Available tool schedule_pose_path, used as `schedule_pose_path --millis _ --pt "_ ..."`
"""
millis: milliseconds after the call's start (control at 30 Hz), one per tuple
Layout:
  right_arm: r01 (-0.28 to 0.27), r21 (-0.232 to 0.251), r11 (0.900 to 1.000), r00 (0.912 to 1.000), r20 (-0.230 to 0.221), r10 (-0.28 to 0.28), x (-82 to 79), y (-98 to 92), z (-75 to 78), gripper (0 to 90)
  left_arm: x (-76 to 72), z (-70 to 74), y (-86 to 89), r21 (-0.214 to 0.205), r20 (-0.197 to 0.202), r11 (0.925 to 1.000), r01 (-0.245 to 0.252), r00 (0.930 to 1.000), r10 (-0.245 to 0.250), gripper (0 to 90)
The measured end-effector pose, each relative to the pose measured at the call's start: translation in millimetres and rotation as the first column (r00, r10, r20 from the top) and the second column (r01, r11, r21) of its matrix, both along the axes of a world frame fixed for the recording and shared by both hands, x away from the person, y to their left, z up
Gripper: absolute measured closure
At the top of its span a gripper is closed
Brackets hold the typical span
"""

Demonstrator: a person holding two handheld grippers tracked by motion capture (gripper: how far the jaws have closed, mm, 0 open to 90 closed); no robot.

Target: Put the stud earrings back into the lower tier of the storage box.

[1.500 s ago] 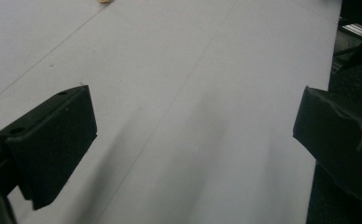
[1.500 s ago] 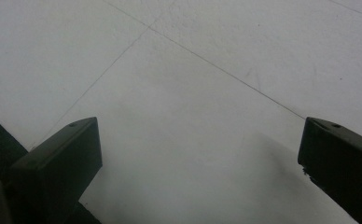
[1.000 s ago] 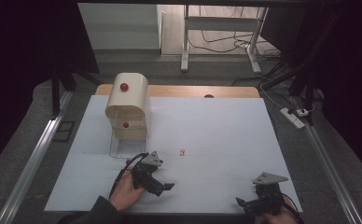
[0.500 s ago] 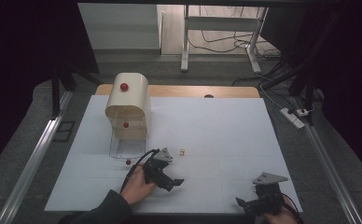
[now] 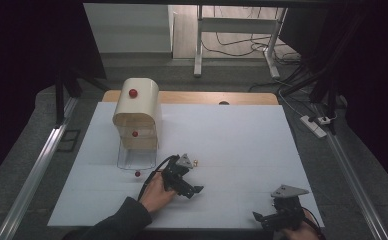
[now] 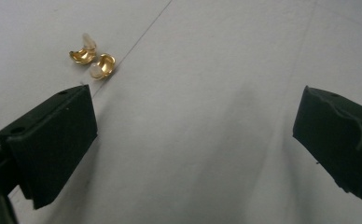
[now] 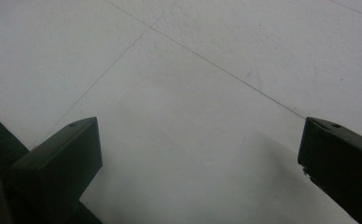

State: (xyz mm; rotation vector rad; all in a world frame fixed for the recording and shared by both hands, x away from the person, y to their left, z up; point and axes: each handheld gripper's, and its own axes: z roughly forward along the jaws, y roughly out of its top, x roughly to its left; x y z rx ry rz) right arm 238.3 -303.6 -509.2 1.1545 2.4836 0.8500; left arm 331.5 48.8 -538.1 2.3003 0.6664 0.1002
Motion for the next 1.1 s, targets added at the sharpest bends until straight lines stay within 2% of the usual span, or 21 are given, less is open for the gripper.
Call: schedule_pose_path --millis 367,533,767,867,967,1100 --pt "0.0 0.001 1.0 1.0 -0.001 0.0 -0.1 0.1 0.0 0.0 11.5 -2.3 -8.0 0.016 0.013 0.9999 -0.003 0.9999 0.003 0.4" --pt "-0.001 0.001 1.0 1.0 0.0 0.001 0.0 0.0 0.0 0.0 17.1 -1.9 -11.9 0.007 0.015 0.9999 0.007 0.9999 -0.008 0.9" --pt "-0.001 0.001 1.0 1.0 0.0 0.001 0.0 -0.2 0.1 0.0 23.5 -0.7 -18.8 0.026 0.032 0.9997 0.0 0.9995 -0.001 5.5" --pt "-0.001 0.001 1.0 1.0 0.0 0.001 0.1 -0.3 0.1 0.0 23.6 0.9 -20.9 0.041 0.045 0.9992 -0.004 0.999 0.002 12.0" --pt "-0.002 0.001 1.0 1.0 0.0 0.002 0.0 -0.3 0.1 0.0 22.1 3.0 -20.6 0.066 0.068 0.9977 -0.017 0.9976 0.013 23.8" --pt "-0.003 0.002 1.0 1.0 -0.001 0.003 -0.1 -0.2 0.1 0.0 22.9 5.0 -17.0 0.068 0.071 0.9973 -0.026 0.9973 0.021 38.2"
